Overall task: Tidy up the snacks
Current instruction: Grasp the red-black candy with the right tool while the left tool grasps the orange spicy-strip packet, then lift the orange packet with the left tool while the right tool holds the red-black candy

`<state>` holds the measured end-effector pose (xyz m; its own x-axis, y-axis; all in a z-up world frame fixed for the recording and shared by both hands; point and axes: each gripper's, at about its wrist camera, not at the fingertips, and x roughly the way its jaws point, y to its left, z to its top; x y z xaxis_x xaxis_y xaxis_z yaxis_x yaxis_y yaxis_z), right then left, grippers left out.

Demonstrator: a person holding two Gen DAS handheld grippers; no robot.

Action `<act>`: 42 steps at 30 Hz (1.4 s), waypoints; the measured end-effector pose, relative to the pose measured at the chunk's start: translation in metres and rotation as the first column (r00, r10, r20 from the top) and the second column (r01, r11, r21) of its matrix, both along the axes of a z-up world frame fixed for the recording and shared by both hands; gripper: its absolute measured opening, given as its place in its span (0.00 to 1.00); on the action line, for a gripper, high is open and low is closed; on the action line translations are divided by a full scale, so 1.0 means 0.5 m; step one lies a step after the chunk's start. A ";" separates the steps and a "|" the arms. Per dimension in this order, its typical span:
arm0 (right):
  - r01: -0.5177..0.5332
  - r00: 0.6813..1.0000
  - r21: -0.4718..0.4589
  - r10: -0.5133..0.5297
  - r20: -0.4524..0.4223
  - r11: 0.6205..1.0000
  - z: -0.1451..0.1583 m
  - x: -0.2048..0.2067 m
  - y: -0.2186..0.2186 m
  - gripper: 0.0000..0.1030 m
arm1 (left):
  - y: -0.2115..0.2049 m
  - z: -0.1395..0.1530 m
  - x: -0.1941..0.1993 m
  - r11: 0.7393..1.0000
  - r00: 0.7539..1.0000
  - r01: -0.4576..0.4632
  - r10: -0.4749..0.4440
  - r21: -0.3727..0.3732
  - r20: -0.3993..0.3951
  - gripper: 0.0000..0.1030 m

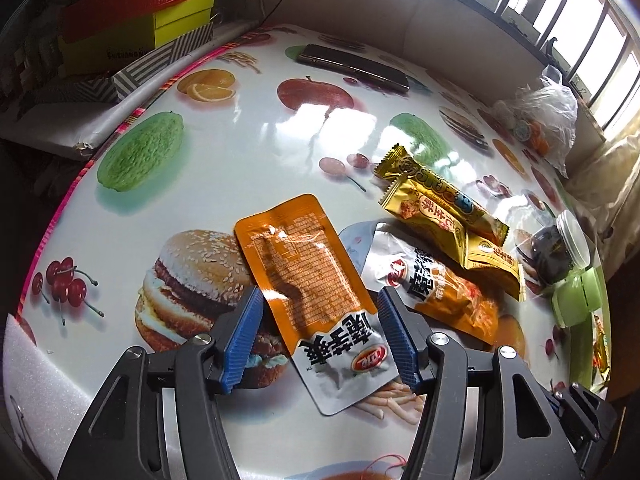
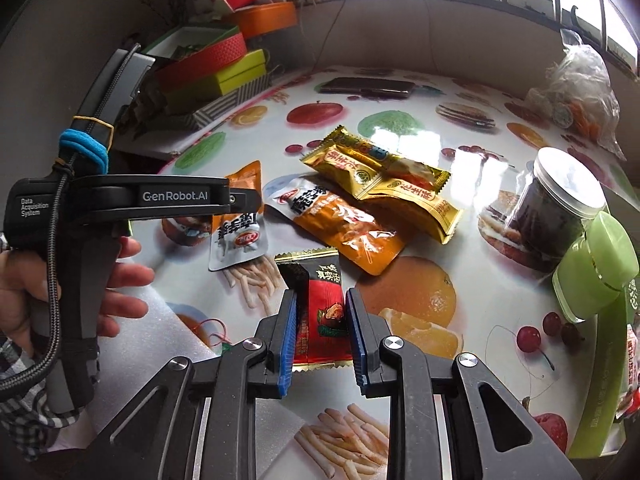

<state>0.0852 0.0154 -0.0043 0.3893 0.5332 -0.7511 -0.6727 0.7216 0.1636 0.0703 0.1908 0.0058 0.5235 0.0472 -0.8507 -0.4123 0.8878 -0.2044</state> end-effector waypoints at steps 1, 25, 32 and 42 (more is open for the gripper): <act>0.000 1.000 0.003 0.000 -0.002 1.000 0.000 0.000 -0.001 0.22 | 0.000 0.000 0.004 1.000 1.000 -0.004 0.004 0.008 -0.002 0.59; 0.008 1.000 0.023 -0.008 -0.020 1.000 -0.002 0.005 -0.011 0.22 | -0.030 -0.004 0.008 0.985 0.999 0.029 -0.023 0.168 -0.039 0.51; 0.015 1.000 0.021 -0.015 -0.017 1.000 0.000 0.003 -0.012 0.22 | -0.026 0.012 -0.004 0.987 1.000 0.020 -0.022 0.162 0.007 0.26; 0.007 1.000 0.021 -0.007 -0.013 1.000 0.002 -0.005 -0.008 0.22 | -0.011 0.007 -0.012 0.996 1.000 0.001 -0.002 0.089 0.013 0.38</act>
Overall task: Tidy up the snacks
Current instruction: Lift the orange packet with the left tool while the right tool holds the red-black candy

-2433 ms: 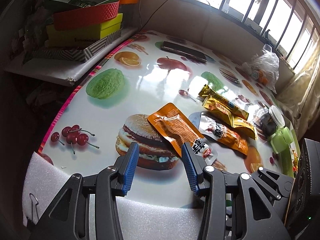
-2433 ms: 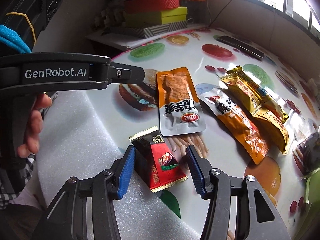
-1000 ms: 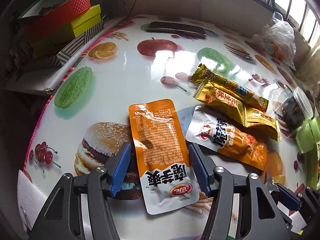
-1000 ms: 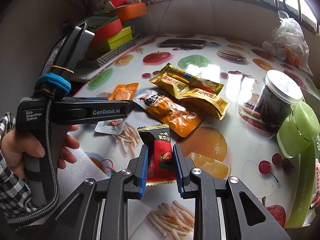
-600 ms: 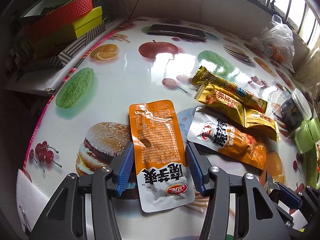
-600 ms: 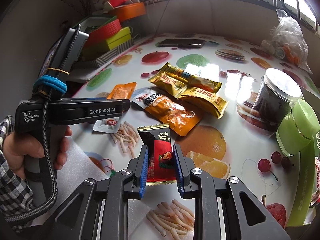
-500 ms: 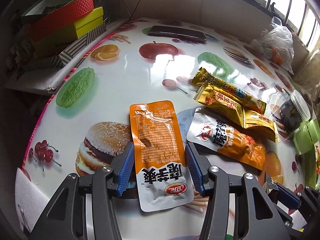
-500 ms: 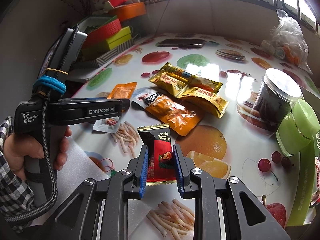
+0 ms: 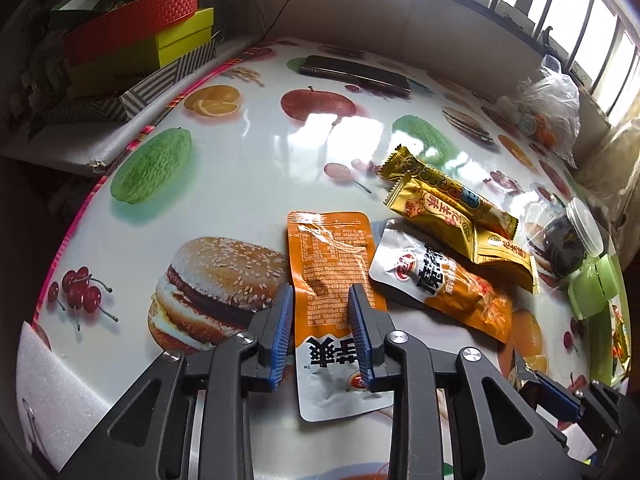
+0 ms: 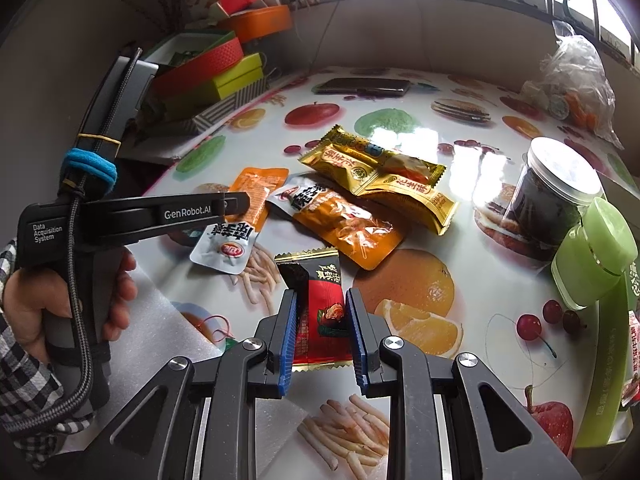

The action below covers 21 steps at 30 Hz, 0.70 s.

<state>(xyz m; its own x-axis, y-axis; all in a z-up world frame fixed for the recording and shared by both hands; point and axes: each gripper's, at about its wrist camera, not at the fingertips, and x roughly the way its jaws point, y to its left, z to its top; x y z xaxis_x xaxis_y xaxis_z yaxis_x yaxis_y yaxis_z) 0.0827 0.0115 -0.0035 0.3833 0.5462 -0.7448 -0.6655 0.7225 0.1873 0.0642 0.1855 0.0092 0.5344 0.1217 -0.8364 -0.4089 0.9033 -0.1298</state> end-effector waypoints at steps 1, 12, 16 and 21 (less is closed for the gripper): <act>-0.001 1.000 0.000 0.001 0.001 1.000 0.000 0.000 0.000 0.22 | -0.001 -0.002 0.001 1.000 1.000 0.002 -0.002 0.001 -0.006 0.49; 0.015 1.000 0.002 -0.015 -0.017 1.000 -0.006 0.008 -0.007 0.22 | -0.047 -0.012 0.025 0.994 0.996 0.063 -0.057 0.094 -0.072 0.60; 0.019 1.000 0.003 -0.019 -0.020 1.000 -0.007 0.011 -0.008 0.22 | -0.050 -0.016 0.023 0.992 0.997 0.054 -0.048 0.111 -0.056 0.61; 0.019 1.000 0.003 -0.019 -0.020 1.000 -0.009 0.011 -0.008 0.22 | -0.048 -0.013 0.021 0.992 0.997 0.056 -0.050 0.115 -0.054 0.52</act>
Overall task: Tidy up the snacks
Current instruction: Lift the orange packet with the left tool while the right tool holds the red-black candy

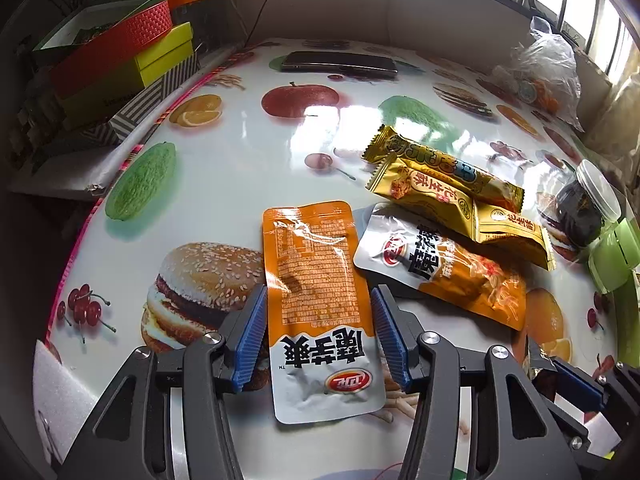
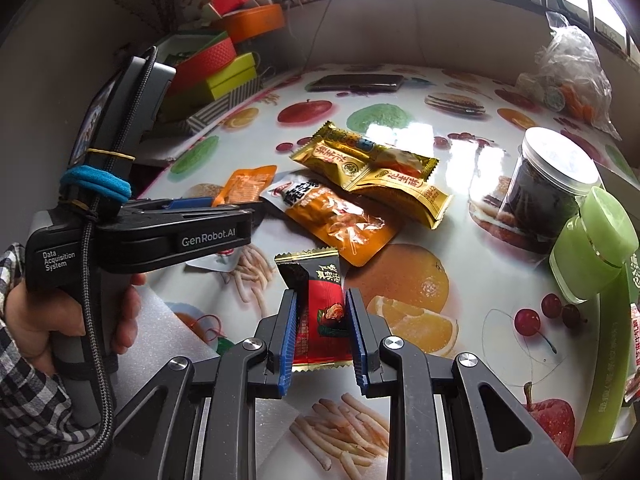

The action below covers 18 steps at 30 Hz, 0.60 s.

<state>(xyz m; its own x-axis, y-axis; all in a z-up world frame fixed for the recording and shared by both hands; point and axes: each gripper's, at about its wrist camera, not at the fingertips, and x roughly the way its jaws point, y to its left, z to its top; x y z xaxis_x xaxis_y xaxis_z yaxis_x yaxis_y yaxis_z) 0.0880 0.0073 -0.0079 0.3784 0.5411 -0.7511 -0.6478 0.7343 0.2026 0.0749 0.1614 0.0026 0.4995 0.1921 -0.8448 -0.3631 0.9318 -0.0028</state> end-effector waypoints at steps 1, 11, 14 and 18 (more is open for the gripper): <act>-0.001 1.000 0.000 0.001 0.001 1.000 0.000 0.000 0.000 0.22 | -0.001 0.000 0.000 1.000 1.000 0.001 -0.001 0.001 0.002 0.51; 0.004 1.000 -0.005 -0.004 0.019 1.000 0.008 -0.007 0.001 0.22 | 0.006 0.012 -0.017 1.000 0.999 -0.001 0.002 -0.019 0.040 0.40; 0.007 1.000 -0.006 -0.007 0.024 1.000 0.011 -0.011 0.001 0.22 | 0.008 0.015 -0.024 1.000 0.999 -0.004 0.006 -0.028 0.049 0.36; 0.009 0.999 -0.008 -0.009 0.034 1.000 0.016 -0.016 0.000 0.22 | 0.008 0.018 -0.032 0.999 0.998 -0.007 0.009 -0.037 0.057 0.36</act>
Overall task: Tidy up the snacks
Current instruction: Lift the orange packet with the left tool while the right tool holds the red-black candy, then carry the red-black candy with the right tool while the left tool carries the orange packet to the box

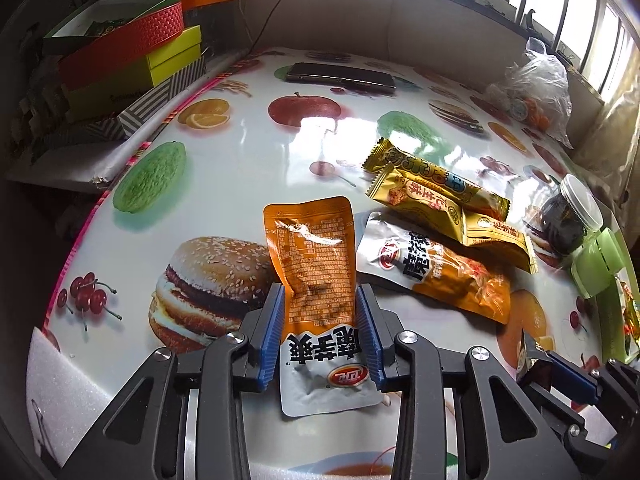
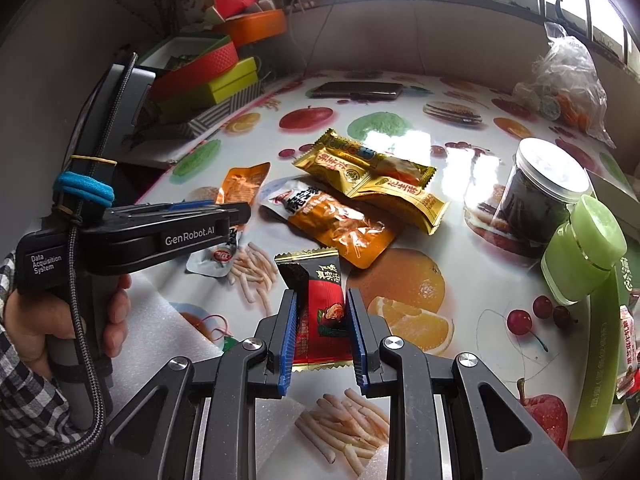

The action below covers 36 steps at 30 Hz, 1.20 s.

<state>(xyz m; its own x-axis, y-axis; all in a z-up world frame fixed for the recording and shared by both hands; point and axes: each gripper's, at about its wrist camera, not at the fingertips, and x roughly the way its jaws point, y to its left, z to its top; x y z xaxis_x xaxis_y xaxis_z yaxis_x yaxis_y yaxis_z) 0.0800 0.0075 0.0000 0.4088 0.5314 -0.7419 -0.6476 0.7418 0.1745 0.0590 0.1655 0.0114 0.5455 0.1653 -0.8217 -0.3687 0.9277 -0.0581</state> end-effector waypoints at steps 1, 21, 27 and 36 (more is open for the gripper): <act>0.001 1.000 -0.001 -0.001 0.001 1.000 0.001 -0.001 0.000 0.22 | 0.000 0.001 -0.003 1.000 1.000 -0.003 0.003 -0.003 0.003 0.36; 0.151 0.986 0.061 -0.154 0.056 0.987 0.071 -0.003 -0.111 0.22 | -0.122 0.088 -0.021 0.986 0.983 0.165 -0.165 0.006 0.084 0.36; 0.211 0.973 0.072 -0.216 0.081 0.975 0.096 -0.002 -0.162 0.22 | -0.180 0.111 -0.013 0.972 0.967 0.234 -0.233 0.009 0.105 0.36; 0.302 0.946 0.077 -0.308 0.098 0.950 0.112 0.002 -0.242 0.22 | -0.261 0.133 0.001 0.947 0.939 0.320 -0.318 0.003 0.128 0.37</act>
<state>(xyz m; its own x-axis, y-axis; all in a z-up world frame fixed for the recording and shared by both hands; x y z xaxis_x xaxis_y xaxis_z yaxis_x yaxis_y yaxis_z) 0.0809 -0.1137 0.0558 0.6337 0.4110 -0.6554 -0.4093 0.8970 0.1668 0.0595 0.0352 0.0780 0.6657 -0.0479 -0.7447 -0.0423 0.9939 -0.1018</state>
